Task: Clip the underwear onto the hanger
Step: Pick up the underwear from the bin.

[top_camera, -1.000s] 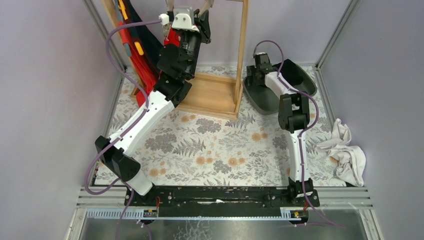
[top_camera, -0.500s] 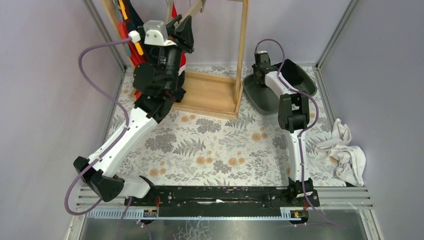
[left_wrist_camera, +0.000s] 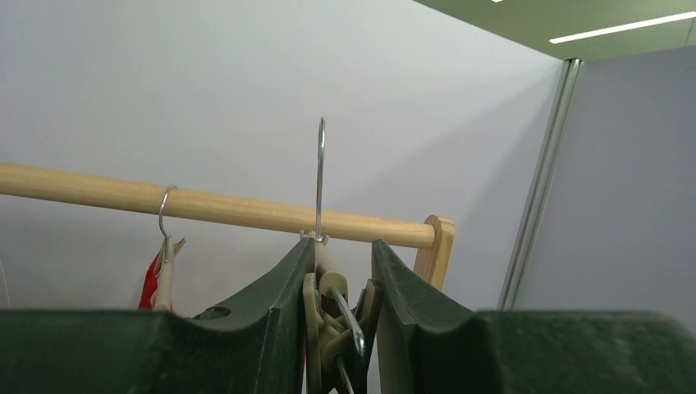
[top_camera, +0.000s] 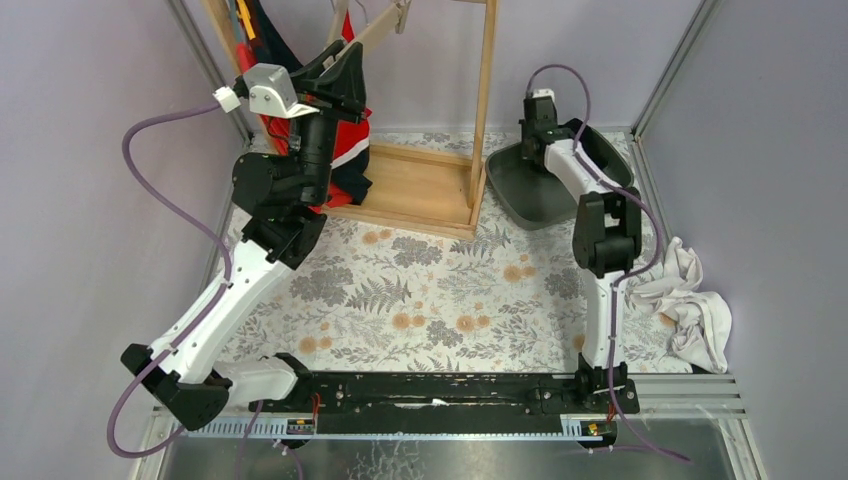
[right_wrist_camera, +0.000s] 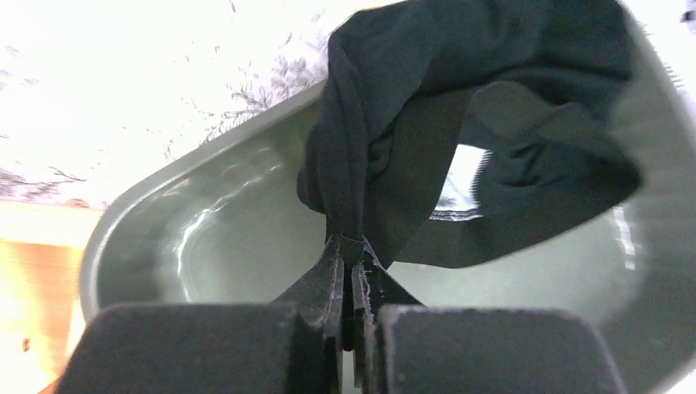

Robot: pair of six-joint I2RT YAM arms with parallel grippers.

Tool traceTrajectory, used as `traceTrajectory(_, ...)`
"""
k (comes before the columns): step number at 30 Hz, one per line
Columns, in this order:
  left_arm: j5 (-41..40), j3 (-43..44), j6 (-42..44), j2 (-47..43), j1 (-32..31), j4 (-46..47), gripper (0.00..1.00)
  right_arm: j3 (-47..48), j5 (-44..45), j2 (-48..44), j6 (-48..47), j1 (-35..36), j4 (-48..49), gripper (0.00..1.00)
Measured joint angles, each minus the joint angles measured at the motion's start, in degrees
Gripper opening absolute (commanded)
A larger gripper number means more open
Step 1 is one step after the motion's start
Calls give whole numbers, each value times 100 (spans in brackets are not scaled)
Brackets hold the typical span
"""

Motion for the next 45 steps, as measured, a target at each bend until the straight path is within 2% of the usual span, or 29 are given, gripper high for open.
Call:
traceTrajectory(5, 63, -144, -107, -221, 0, 4, 0, -420, 177, -1266, 0, -28, 136, 0)
traceTrajectory(16, 87, -575, -254, -490, -7, 0, 0, -1119, 240, -3392, -24, 76, 363, 0)
traceTrajectory(28, 146, -1060, -579, -1051, -24, -44, 0, -2070, 262, -5351, -120, 1379, 468, 0)
traceTrajectory(38, 35, -2197, -966, -1504, -236, -22, 0, -2999, 219, -6765, 48, 1958, 149, 0)
traceTrajectory(45, -289, -3014, -1071, -1770, -603, 44, 0, -3254, 173, -7589, 319, 2022, -660, 0)
